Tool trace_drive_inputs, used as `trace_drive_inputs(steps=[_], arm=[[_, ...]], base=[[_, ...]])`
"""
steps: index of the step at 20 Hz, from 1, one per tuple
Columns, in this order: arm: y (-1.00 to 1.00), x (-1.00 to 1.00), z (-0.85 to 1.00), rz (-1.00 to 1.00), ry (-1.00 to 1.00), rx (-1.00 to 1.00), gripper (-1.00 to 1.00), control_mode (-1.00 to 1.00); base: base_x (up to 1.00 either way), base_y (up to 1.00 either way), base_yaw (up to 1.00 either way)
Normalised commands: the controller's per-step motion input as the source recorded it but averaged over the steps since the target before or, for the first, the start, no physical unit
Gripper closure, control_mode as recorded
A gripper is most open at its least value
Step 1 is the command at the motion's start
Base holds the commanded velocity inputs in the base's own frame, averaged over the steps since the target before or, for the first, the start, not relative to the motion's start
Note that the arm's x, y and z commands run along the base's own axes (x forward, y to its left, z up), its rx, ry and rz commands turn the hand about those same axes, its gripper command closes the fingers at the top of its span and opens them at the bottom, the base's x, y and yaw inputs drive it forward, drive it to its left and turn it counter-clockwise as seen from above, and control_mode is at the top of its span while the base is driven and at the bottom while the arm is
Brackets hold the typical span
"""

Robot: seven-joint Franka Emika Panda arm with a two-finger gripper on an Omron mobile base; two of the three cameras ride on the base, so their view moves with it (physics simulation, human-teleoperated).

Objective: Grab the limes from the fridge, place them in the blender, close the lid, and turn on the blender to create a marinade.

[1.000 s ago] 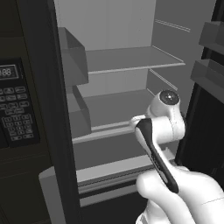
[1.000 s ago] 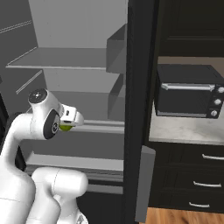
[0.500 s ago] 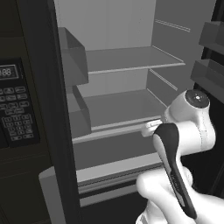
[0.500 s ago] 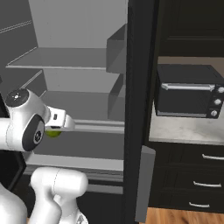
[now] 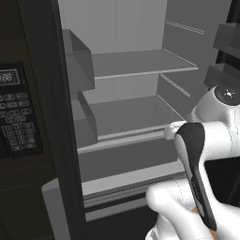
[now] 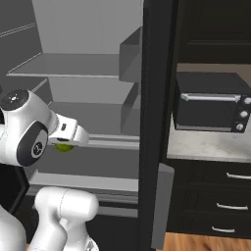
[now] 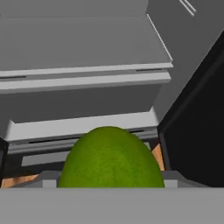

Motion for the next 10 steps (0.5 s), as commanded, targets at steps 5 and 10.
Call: trace_drive_inputs(steps=[5,10], arm=[[-0.05,-0.05,0.02,-0.01,0.00,0.00,1.00,1.00],[0.00,0.00,0.00,0.00,0.00,0.00,1.00,1.00]], base=[[-0.43,-0.16,-0.01],[-0.96,-0.32,0.00]])
